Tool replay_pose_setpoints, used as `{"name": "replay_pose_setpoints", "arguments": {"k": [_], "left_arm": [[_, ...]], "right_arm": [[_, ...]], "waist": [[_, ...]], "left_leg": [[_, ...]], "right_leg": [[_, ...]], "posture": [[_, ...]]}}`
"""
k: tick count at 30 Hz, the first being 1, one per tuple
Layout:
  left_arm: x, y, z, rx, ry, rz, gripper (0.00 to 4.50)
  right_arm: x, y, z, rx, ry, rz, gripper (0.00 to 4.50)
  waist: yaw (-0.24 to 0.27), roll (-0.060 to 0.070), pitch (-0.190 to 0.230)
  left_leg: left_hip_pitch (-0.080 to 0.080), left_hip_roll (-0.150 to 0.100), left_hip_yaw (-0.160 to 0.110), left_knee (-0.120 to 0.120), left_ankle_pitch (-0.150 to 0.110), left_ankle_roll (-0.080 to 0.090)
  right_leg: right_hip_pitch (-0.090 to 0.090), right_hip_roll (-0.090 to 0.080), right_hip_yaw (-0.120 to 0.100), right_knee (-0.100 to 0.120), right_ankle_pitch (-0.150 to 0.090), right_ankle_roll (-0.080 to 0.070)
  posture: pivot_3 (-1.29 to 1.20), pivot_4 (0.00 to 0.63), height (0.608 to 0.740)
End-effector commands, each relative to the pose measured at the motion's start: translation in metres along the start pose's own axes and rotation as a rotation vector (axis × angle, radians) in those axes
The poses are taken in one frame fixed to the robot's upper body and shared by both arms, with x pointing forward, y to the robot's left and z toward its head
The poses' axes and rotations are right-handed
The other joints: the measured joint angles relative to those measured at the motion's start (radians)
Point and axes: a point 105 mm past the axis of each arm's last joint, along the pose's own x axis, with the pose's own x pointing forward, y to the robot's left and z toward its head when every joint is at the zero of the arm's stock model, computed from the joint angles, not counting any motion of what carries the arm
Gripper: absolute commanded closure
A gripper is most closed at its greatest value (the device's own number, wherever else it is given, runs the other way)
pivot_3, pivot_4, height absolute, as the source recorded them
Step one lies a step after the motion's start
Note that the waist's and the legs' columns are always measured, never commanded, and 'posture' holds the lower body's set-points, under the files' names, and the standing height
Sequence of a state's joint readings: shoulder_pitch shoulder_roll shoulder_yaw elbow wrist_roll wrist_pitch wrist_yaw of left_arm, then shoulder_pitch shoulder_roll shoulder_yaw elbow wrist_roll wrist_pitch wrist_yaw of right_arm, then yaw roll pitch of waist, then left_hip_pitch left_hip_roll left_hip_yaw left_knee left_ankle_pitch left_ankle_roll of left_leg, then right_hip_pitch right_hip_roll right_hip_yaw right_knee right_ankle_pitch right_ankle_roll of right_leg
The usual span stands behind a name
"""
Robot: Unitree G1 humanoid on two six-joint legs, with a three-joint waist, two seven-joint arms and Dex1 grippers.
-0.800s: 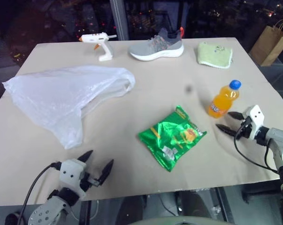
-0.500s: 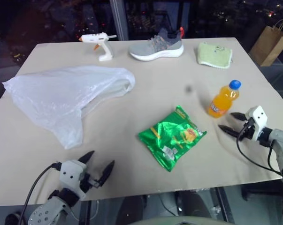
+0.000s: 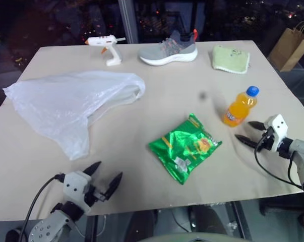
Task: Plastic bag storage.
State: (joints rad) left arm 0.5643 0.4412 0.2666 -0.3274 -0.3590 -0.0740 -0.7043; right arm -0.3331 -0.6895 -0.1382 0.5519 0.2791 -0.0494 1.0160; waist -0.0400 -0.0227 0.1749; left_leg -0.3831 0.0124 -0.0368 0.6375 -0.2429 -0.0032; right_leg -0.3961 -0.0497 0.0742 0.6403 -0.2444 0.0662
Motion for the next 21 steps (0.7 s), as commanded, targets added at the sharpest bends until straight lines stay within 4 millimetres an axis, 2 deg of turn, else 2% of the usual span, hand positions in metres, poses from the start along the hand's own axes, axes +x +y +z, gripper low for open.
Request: {"name": "replay_pose_setpoints", "arguments": {"k": [1, 7, 10, 13, 16, 19, 21], "left_arm": [[-0.004, 0.001, 0.014, 0.019, -0.059, -0.023, 0.02], [-0.016, 0.011, 0.024, 0.015, -0.124, 0.073, 0.02], [-0.028, 0.029, 0.029, 0.044, -0.127, 0.269, 0.02], [-0.043, 0.034, 0.032, 0.063, -0.102, 0.41, 0.02], [-0.056, 0.044, 0.044, 0.07, -0.127, 0.477, 0.02], [-0.06, 0.063, 0.044, 0.137, -0.083, 0.518, 0.02], [-0.055, 0.074, 0.04, 0.154, -0.051, 0.527, 0.02]], "right_arm": [[-0.008, -0.007, 0.002, -0.019, 0.005, -0.024, 0.0], [-0.013, -0.004, 0.004, -0.03, -0.001, -0.01, 0.0], [-0.028, -0.002, 0.014, -0.045, -0.013, 0.025, 0.0], [-0.051, 0.007, 0.029, -0.055, -0.016, 0.122, 0.0], [-0.063, 0.03, 0.053, -0.068, -0.025, 0.288, 0.0], [-0.057, 0.054, 0.088, -0.093, -0.088, 0.4, 0.0], [-0.047, 0.072, 0.12, -0.095, -0.199, 0.466, 0.0]], "waist": [[-0.001, 0.001, 0.0], [0.001, 0.0, 0.0], [0.004, 0.0, 0.0], [0.003, -0.001, 0.0], [0.001, -0.001, 0.0], [-0.002, -0.001, 0.001], [-0.002, -0.001, 0.001]], "left_leg": [[0.0, 0.0, 0.0, 0.0, 0.0, 0.0], [0.0, 0.0, 0.0, 0.0, 0.0, 0.0], [0.0, 0.0, 0.0, 0.0, 0.0, 0.0], [-0.002, -0.001, 0.0, 0.001, -0.001, 0.001], [-0.002, 0.0, 0.0, 0.002, -0.001, 0.002], [0.0, 0.003, 0.001, 0.002, -0.001, 0.002], [0.001, 0.006, 0.0, 0.004, -0.001, 0.002]], "right_leg": [[0.0, 0.0, 0.0, 0.0, 0.0, 0.0], [0.0, 0.0, 0.0, 0.0, 0.0, 0.0], [0.0, 0.0, 0.0, 0.0, 0.0, 0.0], [0.0, -0.001, 0.0, 0.0, 0.0, 0.001], [0.0, -0.001, 0.0, 0.0, -0.001, 0.002], [0.0, 0.003, 0.0, 0.001, -0.003, 0.005], [0.0, 0.005, 0.0, 0.002, -0.003, 0.005]], "posture": [[0.0, 0.15, 0.74], [0.0, 0.15, 0.74], [0.0, 0.15, 0.74], [0.0, 0.15, 0.74], [0.0, 0.15, 0.74], [0.0, 0.15, 0.74], [0.0, 0.15, 0.74]]}}
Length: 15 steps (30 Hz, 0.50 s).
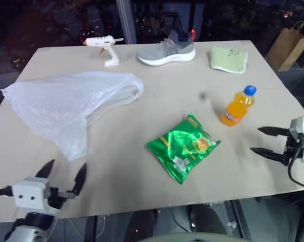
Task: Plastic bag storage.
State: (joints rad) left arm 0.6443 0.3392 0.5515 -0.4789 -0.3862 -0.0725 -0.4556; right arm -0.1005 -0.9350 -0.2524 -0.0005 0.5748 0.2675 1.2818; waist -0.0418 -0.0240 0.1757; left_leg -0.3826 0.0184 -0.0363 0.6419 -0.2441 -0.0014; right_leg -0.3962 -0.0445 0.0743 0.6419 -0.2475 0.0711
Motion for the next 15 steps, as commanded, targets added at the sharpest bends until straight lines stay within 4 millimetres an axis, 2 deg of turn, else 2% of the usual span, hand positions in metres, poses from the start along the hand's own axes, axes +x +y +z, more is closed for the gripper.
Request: {"name": "replay_pose_setpoints", "arguments": {"k": [1, 5, 8, 11, 15], "left_arm": [[0.013, 0.016, -0.004, 0.081, 0.032, 0.024, 0.02], [0.034, 0.023, -0.005, 0.111, 0.036, 0.044, 0.02], [0.041, 0.023, -0.009, 0.099, 0.058, 0.057, 0.02], [0.047, 0.007, -0.016, 0.069, 0.073, -0.028, 0.02], [0.05, -0.017, -0.013, 0.021, 0.054, -0.173, 0.02]], "right_arm": [[0.026, 0.024, 0.064, -0.062, -0.187, 0.14, 0.0], [0.045, 0.043, 0.09, -0.083, -0.238, 0.24, 0.0], [0.05, 0.043, 0.096, -0.092, -0.256, 0.228, 0.0], [0.051, 0.043, 0.095, -0.089, -0.257, 0.215, 0.0], [0.051, 0.042, 0.093, -0.082, -0.258, 0.201, 0.0]], "waist": [[-0.001, 0.002, 0.001], [0.006, -0.001, 0.001], [0.011, -0.002, 0.0], [0.013, -0.003, 0.0], [0.018, -0.003, 0.0]], "left_leg": [[0.0, 0.0, 0.0, 0.001, 0.0, 0.0], [-0.002, 0.001, 0.0, 0.004, 0.0, 0.0], [-0.007, 0.0, -0.002, 0.005, 0.0, 0.0], [-0.015, -0.003, -0.003, 0.006, -0.001, 0.0], [-0.016, -0.003, -0.003, 0.006, -0.001, 0.001]], "right_leg": [[0.0, 0.0, 0.0, 0.001, 0.0, 0.0], [0.0, 0.001, 0.0, 0.001, 0.0, 0.0], [-0.002, -0.001, -0.003, -0.001, 0.003, -0.004], [-0.009, -0.004, -0.003, 0.0, 0.006, 0.0], [-0.009, -0.004, -0.004, 0.0, 0.006, 0.0]], "posture": [[0.0, 0.15, 0.74], [0.0, 0.15, 0.74], [0.0, 0.15, 0.74], [0.0, 0.15, 0.74], [0.0, 0.15, 0.74]]}}
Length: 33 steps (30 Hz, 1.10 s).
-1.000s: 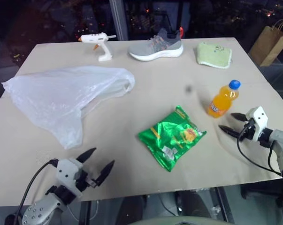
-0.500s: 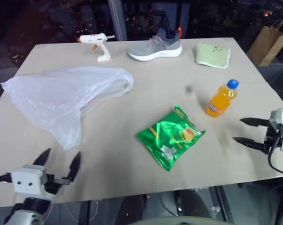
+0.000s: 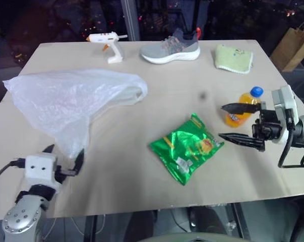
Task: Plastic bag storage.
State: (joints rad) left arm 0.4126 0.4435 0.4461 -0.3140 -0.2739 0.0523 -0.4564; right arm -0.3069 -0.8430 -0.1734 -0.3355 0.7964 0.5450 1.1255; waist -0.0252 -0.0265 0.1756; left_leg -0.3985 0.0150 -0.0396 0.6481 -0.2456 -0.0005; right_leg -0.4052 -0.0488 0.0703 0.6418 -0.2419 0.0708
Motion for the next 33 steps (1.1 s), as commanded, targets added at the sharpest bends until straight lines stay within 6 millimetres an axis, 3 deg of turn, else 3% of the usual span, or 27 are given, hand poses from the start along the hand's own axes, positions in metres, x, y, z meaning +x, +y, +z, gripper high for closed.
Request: {"name": "replay_pose_setpoints", "arguments": {"k": [1, 7, 13, 17, 24, 29, 33], "left_arm": [[0.001, -0.012, 0.008, -0.001, -0.026, -0.094, 0.02], [0.012, -0.006, 0.0, -0.052, 0.011, -0.027, 0.02], [0.032, -0.028, 0.0, -0.124, 0.009, -0.088, 0.02], [0.033, -0.037, 0.003, -0.133, -0.001, -0.132, 1.65], [0.029, -0.029, 0.007, -0.145, -0.011, -0.113, 4.48], [0.029, -0.025, 0.023, -0.189, -0.076, -0.114, 4.48], [0.014, -0.028, 0.079, -0.478, -0.274, -0.273, 4.48]], "right_arm": [[-0.001, 0.002, 0.006, -0.029, -0.015, -0.01, 0.0], [0.002, 0.0, 0.007, -0.038, -0.017, -0.013, 0.0], [0.004, -0.004, 0.006, -0.042, -0.022, -0.016, 0.0], [0.007, -0.004, 0.008, -0.034, -0.037, -0.008, 0.0], [0.009, -0.006, 0.005, -0.036, -0.031, -0.003, 0.0], [0.01, -0.01, 0.002, -0.036, -0.024, -0.01, 0.0], [0.004, -0.03, -0.036, -0.052, 0.163, -0.149, 0.0]], "waist": [[0.003, 0.0, 0.0], [0.008, 0.0, 0.0], [0.011, 0.0, 0.0], [0.009, 0.001, 0.0], [0.011, 0.001, 0.0], [0.011, 0.001, 0.0], [0.01, 0.0, -0.001]], "left_leg": [[0.0, 0.0, 0.0, 0.0, 0.0, 0.0], [0.001, 0.001, 0.0, 0.001, 0.0, 0.0], [0.001, 0.0, 0.0, 0.002, 0.0, 0.0], [0.001, 0.0, 0.0, 0.002, 0.0, 0.0], [0.001, 0.0, 0.0, 0.002, 0.0, 0.0], [0.001, 0.0, 0.0, 0.002, 0.0, 0.0], [0.001, 0.001, 0.0, 0.003, 0.0, 0.0]], "right_leg": [[0.0, 0.0, 0.0, 0.0, 0.0, 0.0], [0.0, 0.001, 0.0, 0.001, 0.0, 0.0], [0.0, 0.001, 0.0, 0.001, 0.0, 0.0], [0.0, 0.001, 0.0, 0.001, 0.0, 0.0], [0.0, 0.001, 0.0, 0.002, 0.0, 0.0], [0.0, 0.001, 0.0, 0.002, 0.0, 0.0], [0.0, 0.0, 0.0, 0.002, 0.0, 0.0]], "posture": [[0.0, 0.15, 0.74], [0.0, 0.15, 0.74], [0.0, 0.15, 0.74], [0.0, 0.15, 0.74], [0.0, 0.15, 0.74], [0.0, 0.15, 0.74], [0.0, 0.15, 0.74]]}}
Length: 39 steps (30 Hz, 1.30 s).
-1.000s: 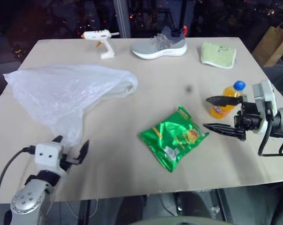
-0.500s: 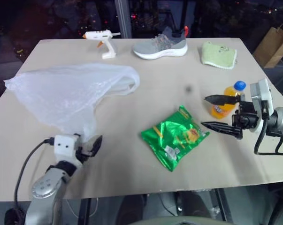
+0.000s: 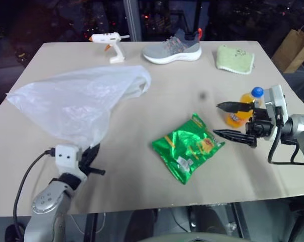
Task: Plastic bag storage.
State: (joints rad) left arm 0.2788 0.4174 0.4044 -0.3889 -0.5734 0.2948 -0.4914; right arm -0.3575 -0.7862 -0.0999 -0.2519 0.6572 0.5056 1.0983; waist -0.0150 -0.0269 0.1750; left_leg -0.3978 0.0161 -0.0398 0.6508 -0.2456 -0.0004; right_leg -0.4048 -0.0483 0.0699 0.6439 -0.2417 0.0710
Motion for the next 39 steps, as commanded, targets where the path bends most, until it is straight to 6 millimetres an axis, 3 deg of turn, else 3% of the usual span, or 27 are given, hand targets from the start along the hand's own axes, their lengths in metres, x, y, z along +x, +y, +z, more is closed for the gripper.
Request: {"name": "replay_pose_setpoints", "arguments": {"k": [1, 7, 13, 16, 18, 27, 28, 32, 36, 39], "left_arm": [[-0.01, -0.019, 0.056, -0.166, -0.178, -0.161, 4.48], [-0.031, -0.019, 0.085, -0.371, -0.211, -0.269, 4.48], [-0.041, -0.017, 0.078, -0.451, -0.165, -0.282, 4.48], [-0.043, -0.021, 0.079, -0.496, -0.176, -0.312, 4.48], [-0.044, -0.022, 0.081, -0.518, -0.19, -0.319, 4.48], [-0.054, -0.021, 0.081, -0.665, -0.231, -0.346, 4.5], [-0.056, -0.017, 0.086, -0.691, -0.263, -0.34, 4.5], [-0.059, -0.011, 0.099, -0.785, -0.34, -0.361, 4.5], [-0.061, -0.027, 0.102, -0.837, -0.311, -0.444, 4.5], [-0.058, -0.034, 0.105, -0.854, -0.297, -0.48, 4.5]], "right_arm": [[-0.006, -0.014, -0.026, -0.044, 0.16, -0.1, 0.0], [0.002, -0.016, -0.049, 0.133, 0.229, -0.122, 0.0], [0.021, 0.011, -0.069, 0.432, 0.271, 0.035, 0.0], [0.027, 0.013, -0.085, 0.404, 0.371, 0.036, 0.0], [0.032, 0.016, -0.082, 0.436, 0.359, 0.063, 0.0], [0.041, 0.01, -0.059, 0.517, 0.261, 0.07, 4.2], [0.042, 0.008, -0.049, 0.537, 0.228, 0.077, 4.43], [0.051, -0.003, -0.021, 0.567, 0.131, 0.061, 4.43], [0.058, -0.021, 0.002, 0.586, 0.046, 0.001, 4.43], [0.056, -0.021, 0.001, 0.54, 0.076, -0.003, 4.43]], "waist": [[0.0, 0.0, 0.0], [-0.005, 0.002, 0.001], [-0.003, 0.002, 0.001], [-0.002, 0.002, 0.001], [-0.002, 0.002, 0.0], [-0.002, 0.002, 0.001], [-0.003, 0.002, 0.001], [-0.005, 0.002, 0.001], [-0.008, 0.002, 0.0], [0.001, 0.002, 0.0]], "left_leg": [[0.0, 0.0, 0.0, 0.0, 0.0, 0.0], [0.001, 0.0, 0.0, 0.0, 0.0, 0.0], [0.001, 0.0, 0.0, 0.0, 0.0, 0.0], [0.001, 0.0, 0.0, 0.0, 0.0, 0.0], [0.001, 0.0, 0.0, 0.001, 0.0, 0.0], [0.0, 0.0, 0.0, 0.0, 0.0, 0.0], [0.0, 0.0, 0.0, 0.0, 0.0, 0.0], [0.0, 0.0, 0.0, 0.001, 0.0, 0.0], [0.0, 0.0, 0.0, 0.001, 0.0, 0.0], [-0.001, 0.0, -0.001, 0.0, 0.0, 0.0]], "right_leg": [[0.0, 0.0, 0.0, 0.0, 0.0, 0.0], [0.0, 0.0, 0.001, 0.002, 0.0, 0.0], [0.0, 0.001, 0.001, 0.002, 0.0, -0.001], [0.0, 0.001, 0.001, 0.002, -0.001, -0.001], [0.0, 0.001, 0.0, 0.002, -0.001, -0.002], [0.0, 0.001, 0.001, 0.001, -0.001, -0.001], [-0.001, 0.001, 0.001, 0.001, -0.001, -0.001], [-0.001, 0.001, 0.001, 0.002, -0.002, -0.003], [-0.001, 0.002, 0.001, 0.002, -0.001, -0.003], [-0.001, 0.001, 0.0, 0.001, 0.0, -0.002]], "posture": [[0.0, 0.15, 0.74], [0.0, 0.15, 0.74], [0.0, 0.15, 0.74], [0.0, 0.15, 0.74], [0.0, 0.15, 0.74], [0.0, 0.15, 0.74], [0.0, 0.15, 0.74], [0.0, 0.15, 0.74], [0.0, 0.15, 0.74], [0.0, 0.15, 0.74]]}}
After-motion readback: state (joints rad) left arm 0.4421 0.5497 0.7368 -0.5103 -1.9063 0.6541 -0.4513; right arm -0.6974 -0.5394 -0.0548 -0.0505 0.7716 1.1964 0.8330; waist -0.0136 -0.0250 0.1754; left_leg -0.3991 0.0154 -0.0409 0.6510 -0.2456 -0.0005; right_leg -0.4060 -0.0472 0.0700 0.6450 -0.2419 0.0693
